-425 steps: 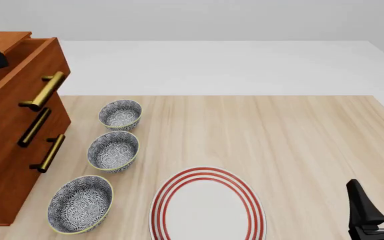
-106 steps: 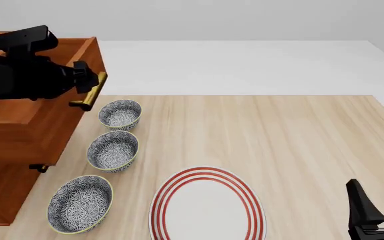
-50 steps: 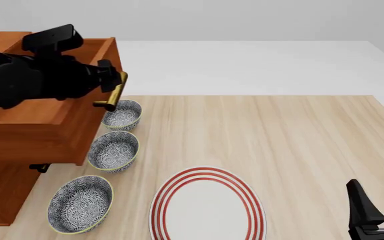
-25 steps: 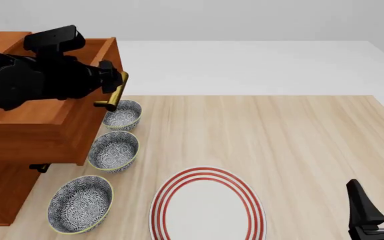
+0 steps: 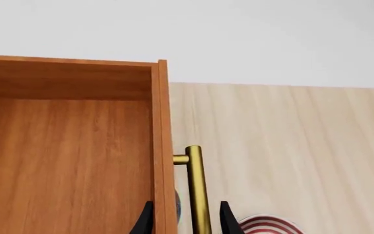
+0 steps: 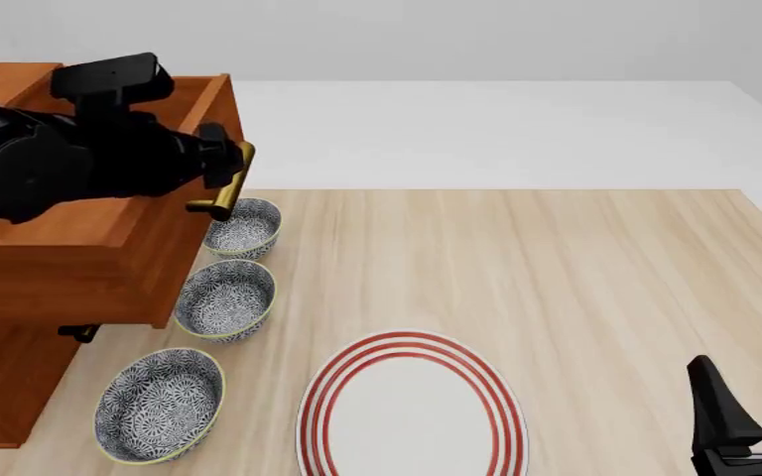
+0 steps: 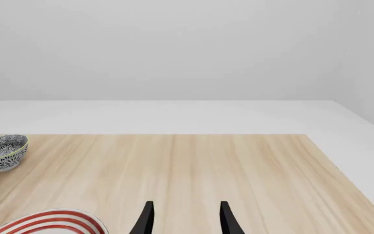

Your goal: Open the top drawer of the cabinet.

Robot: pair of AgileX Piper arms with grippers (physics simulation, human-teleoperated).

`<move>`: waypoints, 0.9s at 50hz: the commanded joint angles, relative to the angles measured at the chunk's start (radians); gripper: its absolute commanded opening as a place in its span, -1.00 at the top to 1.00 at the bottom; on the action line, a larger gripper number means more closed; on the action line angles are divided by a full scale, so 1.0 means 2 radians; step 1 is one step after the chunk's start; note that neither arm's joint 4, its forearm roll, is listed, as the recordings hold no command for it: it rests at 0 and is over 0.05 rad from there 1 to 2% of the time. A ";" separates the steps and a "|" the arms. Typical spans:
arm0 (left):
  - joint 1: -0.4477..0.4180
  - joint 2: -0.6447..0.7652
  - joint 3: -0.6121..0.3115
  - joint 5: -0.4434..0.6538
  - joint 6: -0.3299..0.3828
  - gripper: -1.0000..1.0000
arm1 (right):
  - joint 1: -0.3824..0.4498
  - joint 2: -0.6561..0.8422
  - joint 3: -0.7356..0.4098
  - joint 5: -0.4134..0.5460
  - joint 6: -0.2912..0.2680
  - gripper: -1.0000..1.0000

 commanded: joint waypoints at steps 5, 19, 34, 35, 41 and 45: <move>-0.079 0.055 0.036 0.003 0.054 -1.00 | 0.000 0.000 0.000 0.000 0.000 -1.00; -0.070 0.021 -0.036 0.055 0.063 -1.00 | 0.000 0.000 0.000 0.000 0.000 -1.00; -0.059 0.004 -0.111 0.104 0.076 -1.00 | 0.000 0.000 0.000 0.000 0.000 -1.00; -0.057 0.003 -0.115 0.106 0.077 -1.00 | 0.000 0.000 0.000 0.000 0.000 -1.00; -0.051 -0.002 -0.152 0.130 0.083 -1.00 | 0.000 0.000 0.000 0.000 0.000 -1.00; -0.047 -0.003 -0.164 0.138 0.088 -1.00 | 0.000 0.000 0.000 0.000 0.000 -1.00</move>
